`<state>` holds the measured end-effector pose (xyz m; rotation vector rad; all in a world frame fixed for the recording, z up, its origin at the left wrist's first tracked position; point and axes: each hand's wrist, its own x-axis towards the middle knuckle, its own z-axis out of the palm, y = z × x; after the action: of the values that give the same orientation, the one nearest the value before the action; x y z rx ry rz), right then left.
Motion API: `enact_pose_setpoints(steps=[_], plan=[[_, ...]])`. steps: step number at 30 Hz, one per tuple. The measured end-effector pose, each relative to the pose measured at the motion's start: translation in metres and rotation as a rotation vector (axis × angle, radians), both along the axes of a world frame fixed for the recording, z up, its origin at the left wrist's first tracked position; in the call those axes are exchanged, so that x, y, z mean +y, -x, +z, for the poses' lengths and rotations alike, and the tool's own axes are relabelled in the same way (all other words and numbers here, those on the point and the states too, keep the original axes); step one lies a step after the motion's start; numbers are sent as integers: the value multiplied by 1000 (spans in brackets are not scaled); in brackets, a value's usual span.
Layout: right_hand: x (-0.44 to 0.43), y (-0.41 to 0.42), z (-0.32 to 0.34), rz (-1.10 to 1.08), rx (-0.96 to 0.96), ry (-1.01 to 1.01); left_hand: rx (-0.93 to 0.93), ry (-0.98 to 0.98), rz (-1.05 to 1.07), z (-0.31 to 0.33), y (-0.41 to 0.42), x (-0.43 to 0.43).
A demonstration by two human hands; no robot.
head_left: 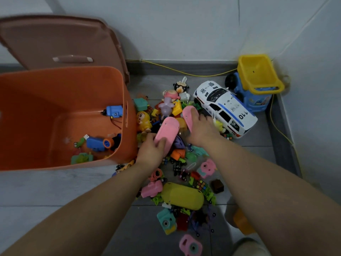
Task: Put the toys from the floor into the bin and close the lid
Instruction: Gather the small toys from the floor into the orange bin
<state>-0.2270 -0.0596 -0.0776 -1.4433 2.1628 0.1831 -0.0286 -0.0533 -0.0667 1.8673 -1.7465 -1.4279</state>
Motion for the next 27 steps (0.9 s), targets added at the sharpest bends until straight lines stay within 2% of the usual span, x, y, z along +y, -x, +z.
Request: enact_pose_setpoints(steps=[4, 7, 14, 20, 27], plan=[[8, -5, -3, -35, 92, 7, 6, -57, 59, 0, -1, -3], [14, -10, -1, -122, 92, 37, 12, -49, 70, 2, -1, -4], [12, -9, 16, -312, -176, 238, 61, -6, 49, 23, 4, -7], [0, -2, 73, -207, -295, 346, 137, 113, 112, 77, 28, -19], [-7, 2, 137, -140, -304, 473, 242, 277, 154, 143, 27, -42]])
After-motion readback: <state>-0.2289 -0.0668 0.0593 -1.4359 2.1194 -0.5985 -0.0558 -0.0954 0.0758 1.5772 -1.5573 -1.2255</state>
